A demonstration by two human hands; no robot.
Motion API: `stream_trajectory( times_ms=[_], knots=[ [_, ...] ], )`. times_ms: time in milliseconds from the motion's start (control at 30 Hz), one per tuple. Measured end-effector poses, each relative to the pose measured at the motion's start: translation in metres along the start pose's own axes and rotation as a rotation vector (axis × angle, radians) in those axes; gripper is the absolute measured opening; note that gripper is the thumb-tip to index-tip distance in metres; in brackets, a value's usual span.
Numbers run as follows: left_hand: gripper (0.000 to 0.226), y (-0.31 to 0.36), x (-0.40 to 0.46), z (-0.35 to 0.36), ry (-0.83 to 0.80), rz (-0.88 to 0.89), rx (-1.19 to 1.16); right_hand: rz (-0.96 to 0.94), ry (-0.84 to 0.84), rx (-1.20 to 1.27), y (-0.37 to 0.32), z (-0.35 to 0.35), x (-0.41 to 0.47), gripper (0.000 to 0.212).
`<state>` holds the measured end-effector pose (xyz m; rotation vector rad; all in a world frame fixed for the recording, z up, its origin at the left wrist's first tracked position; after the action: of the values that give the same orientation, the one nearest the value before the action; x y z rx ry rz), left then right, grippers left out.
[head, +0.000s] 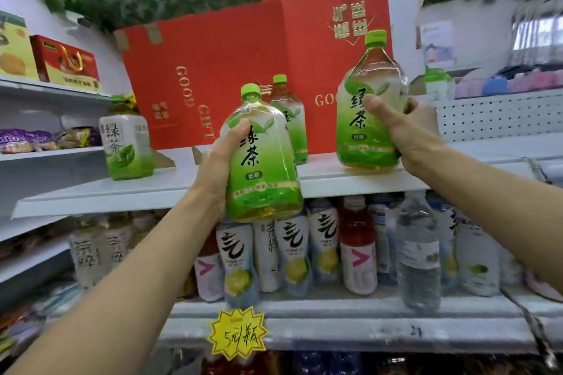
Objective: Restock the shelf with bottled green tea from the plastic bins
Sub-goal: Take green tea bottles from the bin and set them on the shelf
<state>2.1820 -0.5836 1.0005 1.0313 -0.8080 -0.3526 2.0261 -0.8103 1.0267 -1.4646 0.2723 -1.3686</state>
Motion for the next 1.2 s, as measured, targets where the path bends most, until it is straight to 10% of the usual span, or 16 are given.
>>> stream_trajectory(
  times_ms=[267,467,667,933,1200],
  knots=[
    [0.074,-0.008,0.037,-0.009,-0.017,0.026,-0.067,0.048,-0.18,-0.178,0.02,0.014,0.034,0.076],
    [0.036,-0.011,0.047,-0.012,-0.069,-0.03,-0.033,0.092,-0.2,-0.302,0.033,0.021,0.063,0.048],
    [0.055,-0.013,0.047,-0.014,-0.135,-0.066,0.024,0.128,-0.252,-0.387,0.042,0.039,0.083,0.033],
    [0.045,-0.016,0.052,-0.017,-0.139,-0.044,0.042,0.181,-0.285,-0.43,0.053,0.052,0.099,0.063],
    [0.06,-0.015,0.054,-0.017,-0.121,-0.056,0.032,0.158,-0.34,-0.434,0.055,0.061,0.098,0.033]
  ],
)
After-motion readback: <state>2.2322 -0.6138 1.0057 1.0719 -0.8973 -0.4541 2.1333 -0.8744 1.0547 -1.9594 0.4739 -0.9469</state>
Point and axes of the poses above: each hand's wrist, its own x-axis towards the middle knuckle, its own z-axis out of the palm, y = z × x, the point moved 1 cm from there along x, towards the middle knuckle, and after that the axes turned 1 degree about x, right-handed, at the moved point
